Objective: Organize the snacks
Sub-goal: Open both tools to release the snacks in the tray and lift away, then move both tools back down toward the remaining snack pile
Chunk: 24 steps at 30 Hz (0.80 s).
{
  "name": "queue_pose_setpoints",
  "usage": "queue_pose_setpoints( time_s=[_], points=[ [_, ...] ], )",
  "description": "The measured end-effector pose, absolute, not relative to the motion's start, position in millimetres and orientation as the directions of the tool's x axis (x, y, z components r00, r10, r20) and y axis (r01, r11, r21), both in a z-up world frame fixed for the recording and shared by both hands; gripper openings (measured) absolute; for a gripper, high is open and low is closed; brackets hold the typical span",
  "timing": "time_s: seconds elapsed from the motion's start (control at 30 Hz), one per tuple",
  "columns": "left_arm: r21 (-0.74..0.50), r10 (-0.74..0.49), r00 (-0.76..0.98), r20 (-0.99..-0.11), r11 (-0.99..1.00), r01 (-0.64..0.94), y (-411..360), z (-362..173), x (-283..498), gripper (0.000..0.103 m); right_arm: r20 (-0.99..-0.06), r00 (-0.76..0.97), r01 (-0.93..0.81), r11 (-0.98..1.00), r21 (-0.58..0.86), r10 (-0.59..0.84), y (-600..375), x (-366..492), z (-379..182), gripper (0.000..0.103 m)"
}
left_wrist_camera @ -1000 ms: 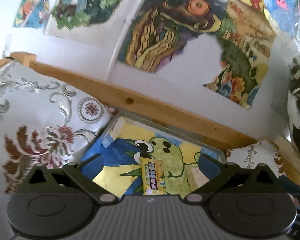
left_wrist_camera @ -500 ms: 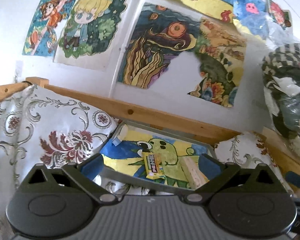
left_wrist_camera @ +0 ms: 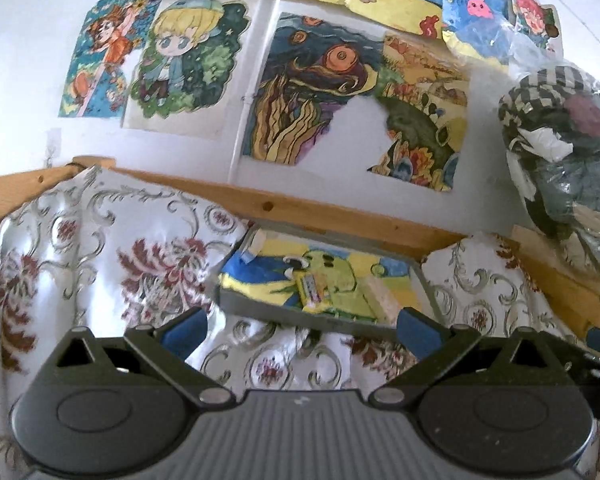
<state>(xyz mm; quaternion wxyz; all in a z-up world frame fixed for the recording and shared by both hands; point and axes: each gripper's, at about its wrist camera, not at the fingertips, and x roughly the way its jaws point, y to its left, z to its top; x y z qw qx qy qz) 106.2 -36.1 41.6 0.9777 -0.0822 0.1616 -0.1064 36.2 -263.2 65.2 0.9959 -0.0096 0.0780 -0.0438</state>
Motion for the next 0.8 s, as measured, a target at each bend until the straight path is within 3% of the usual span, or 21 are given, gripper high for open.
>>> queue_pose_setpoints(
  time_s=[0.8],
  points=[
    [-0.146,-0.171,0.882,-0.440,0.982,0.118,-22,0,46,0.103,-0.348,0.929,0.128,0.992,-0.015,-0.126,-249,-11,31,0.102]
  ],
)
